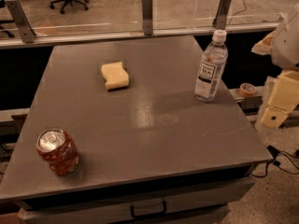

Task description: Move blue plastic bottle near sponge

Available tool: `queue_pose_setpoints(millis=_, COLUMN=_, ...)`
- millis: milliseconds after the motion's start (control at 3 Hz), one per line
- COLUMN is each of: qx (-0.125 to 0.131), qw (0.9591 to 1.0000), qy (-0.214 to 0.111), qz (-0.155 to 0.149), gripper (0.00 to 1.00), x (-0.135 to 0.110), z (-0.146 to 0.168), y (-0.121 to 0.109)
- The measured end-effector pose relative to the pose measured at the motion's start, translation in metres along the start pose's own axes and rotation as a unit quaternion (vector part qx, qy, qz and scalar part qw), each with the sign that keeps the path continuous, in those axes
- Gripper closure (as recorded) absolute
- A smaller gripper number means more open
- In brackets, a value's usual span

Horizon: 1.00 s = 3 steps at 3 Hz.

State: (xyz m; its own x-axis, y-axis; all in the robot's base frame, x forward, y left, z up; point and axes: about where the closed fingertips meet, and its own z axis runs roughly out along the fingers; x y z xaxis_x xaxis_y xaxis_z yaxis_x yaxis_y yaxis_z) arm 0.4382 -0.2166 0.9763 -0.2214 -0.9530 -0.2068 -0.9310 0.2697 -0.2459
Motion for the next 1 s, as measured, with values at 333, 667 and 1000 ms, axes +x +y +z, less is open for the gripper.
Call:
queue_pose_setpoints(millis=333, qx=0.000, qw=1.0000, qy=0.000, qz=0.000, gripper=0.00, x=0.000, z=0.000, y=0.000)
queue_pose_setpoints(millis=667, qx=0.004, qw=0.9998, qy=-0.017, qz=0.001, gripper=0.00, x=0.000, z=0.006, y=-0.007)
queue_pose_setpoints(millis=1000, qx=0.016, qw=0.9985, qy=-0.051, qz=0.007, gripper=0.00, x=0.000, z=0.021, y=-0.032)
